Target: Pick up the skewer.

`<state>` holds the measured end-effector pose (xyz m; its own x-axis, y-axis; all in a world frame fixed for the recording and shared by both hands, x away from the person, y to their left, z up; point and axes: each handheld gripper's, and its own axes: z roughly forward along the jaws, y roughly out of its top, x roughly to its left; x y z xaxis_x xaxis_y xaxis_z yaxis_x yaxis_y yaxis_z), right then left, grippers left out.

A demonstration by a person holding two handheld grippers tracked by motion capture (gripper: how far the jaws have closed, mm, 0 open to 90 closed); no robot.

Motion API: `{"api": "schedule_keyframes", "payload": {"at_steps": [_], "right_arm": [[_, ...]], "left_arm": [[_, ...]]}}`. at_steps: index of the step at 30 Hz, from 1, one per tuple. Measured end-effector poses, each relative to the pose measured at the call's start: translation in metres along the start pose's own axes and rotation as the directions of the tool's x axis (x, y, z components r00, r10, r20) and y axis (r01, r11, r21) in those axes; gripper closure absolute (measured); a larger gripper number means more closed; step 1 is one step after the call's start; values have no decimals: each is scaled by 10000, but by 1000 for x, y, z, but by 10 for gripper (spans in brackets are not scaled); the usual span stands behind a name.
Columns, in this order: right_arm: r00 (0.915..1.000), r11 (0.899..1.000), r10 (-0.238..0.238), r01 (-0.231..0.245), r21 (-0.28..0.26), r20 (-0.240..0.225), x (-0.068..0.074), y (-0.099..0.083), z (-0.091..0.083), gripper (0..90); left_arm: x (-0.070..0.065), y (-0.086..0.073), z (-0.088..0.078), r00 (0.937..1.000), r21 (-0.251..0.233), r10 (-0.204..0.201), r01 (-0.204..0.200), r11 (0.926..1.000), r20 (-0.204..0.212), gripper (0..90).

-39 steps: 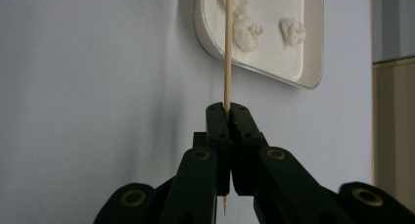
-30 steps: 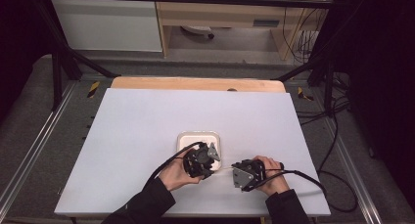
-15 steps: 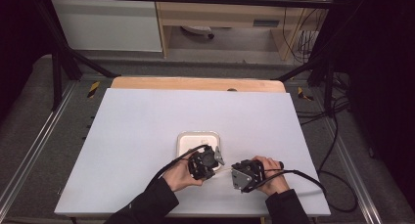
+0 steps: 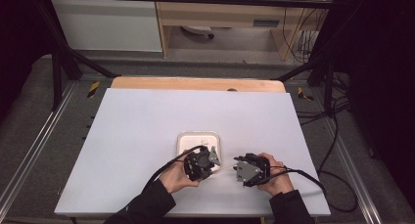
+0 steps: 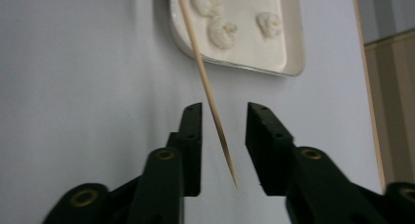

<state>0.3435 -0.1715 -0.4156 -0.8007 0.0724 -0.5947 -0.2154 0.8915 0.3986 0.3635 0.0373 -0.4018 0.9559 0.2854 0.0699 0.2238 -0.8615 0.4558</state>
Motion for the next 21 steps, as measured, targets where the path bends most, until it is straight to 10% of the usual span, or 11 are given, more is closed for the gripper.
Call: {"api": "schedule_keyframes", "payload": {"at_steps": [5, 9, 21], "right_arm": [[9854, 9848, 1704, -1701, -344, 62, -4, -12, -5, 486], [9541, 9535, 2995, -2994, -335, -29, -5, -20, -5, 399], [8140, 8142, 5805, -5805, 37, -206, -5, -37, -1, 189]], "left_arm": [[3, -12, -7, 9995, -100, -246, 244, 9997, -204, 887], [7, -22, -13, 9981, -413, -528, 514, 9978, -332, 887], [12, -58, -30, 9859, -1539, -1527, 1408, 9780, -682, 886]]}}
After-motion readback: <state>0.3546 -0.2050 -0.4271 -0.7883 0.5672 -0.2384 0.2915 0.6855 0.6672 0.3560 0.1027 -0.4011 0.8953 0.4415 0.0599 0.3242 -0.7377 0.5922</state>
